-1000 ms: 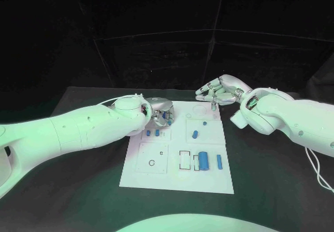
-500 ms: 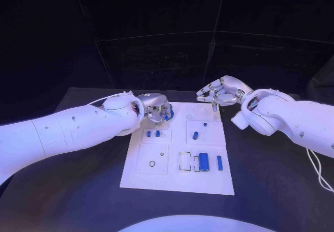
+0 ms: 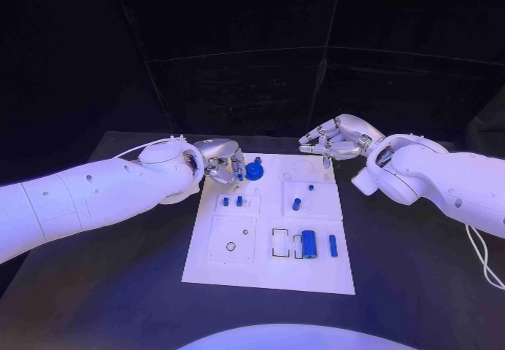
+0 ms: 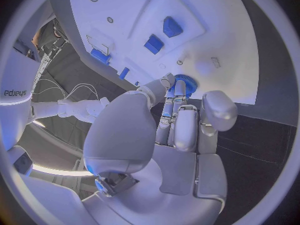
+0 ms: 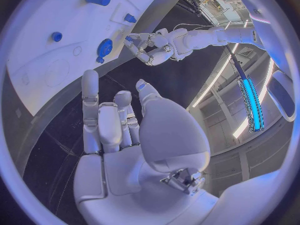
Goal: Assemble the parts on the task board
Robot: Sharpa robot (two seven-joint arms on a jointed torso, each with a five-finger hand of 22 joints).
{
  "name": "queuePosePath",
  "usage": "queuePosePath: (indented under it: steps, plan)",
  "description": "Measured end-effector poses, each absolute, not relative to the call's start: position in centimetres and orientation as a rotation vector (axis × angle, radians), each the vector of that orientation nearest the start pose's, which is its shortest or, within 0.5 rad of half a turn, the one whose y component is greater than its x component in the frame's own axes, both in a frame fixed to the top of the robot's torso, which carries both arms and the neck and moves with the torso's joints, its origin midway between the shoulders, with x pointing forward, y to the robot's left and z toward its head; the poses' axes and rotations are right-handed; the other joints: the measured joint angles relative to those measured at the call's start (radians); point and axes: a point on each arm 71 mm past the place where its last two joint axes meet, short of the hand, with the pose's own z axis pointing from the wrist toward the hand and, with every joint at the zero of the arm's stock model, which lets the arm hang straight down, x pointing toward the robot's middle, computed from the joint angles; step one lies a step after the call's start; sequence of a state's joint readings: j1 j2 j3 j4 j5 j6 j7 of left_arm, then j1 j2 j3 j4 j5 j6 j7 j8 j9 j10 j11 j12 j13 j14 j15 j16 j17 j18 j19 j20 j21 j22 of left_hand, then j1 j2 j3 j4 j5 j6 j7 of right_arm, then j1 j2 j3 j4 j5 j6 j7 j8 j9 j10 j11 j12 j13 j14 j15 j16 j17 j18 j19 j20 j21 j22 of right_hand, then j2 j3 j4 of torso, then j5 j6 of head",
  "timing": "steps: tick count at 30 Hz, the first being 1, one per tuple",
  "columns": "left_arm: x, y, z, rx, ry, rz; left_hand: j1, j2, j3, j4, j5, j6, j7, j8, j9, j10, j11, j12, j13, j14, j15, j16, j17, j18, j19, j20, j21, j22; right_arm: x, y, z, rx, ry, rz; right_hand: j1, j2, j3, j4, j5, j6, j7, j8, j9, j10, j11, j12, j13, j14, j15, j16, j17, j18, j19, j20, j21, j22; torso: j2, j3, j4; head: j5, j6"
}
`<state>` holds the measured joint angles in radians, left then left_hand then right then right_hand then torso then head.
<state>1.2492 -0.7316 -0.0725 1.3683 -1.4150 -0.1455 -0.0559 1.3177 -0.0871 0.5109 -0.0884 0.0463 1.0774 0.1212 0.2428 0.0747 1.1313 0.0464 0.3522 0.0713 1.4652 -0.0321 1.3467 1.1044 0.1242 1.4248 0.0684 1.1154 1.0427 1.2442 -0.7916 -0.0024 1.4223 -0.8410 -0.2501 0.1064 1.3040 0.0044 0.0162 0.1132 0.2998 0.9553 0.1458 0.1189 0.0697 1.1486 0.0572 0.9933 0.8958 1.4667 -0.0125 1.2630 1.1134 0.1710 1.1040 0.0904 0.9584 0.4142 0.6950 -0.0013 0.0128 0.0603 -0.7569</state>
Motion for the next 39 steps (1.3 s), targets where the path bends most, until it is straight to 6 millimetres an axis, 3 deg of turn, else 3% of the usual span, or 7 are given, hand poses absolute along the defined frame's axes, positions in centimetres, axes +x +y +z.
queuePosePath:
  steps: [9, 39]
  plan:
    - [51.8, 19.1, -19.7, 0.221, 1.857, -0.618, -0.001, -0.001, -0.003, 0.003, 0.000, 0.000, 0.000, -0.003, 0.000, 0.004, 0.004, 0.000, 0.000, 0.000, 0.000, 0.000, -0.001, 0.000, 0.000, 0.000, 0.000, -0.001, 51.5, -20.0, -15.6, 0.314, 1.683, 1.085, 0.000, 0.000, 0.000, 0.000, 0.000, 0.000, 0.000, 0.000, 0.000, 0.000, 0.000, 0.000, 0.000, 0.000, 0.000, 0.000, 0.000, 0.000, 0.000, 0.000, 0.000, 0.000, 0.001, 0.0004, -0.0006, 0.002, -0.001]
    - [52.0, 18.6, -20.5, 0.234, 1.927, -0.610, -0.001, -0.001, -0.003, 0.003, 0.000, 0.000, 0.000, -0.010, -0.001, 0.003, 0.004, 0.000, 0.000, 0.000, 0.000, 0.000, -0.006, 0.000, 0.000, 0.000, 0.000, -0.003, 51.5, -19.9, -15.6, 0.313, 1.684, 1.086, 0.000, 0.000, 0.000, 0.000, 0.000, 0.000, 0.000, 0.000, 0.000, 0.000, 0.000, 0.000, 0.000, 0.000, 0.000, 0.000, 0.000, 0.000, 0.000, 0.000, 0.000, 0.000, 0.001, 0.0008, -0.0011, 0.002, -0.011]
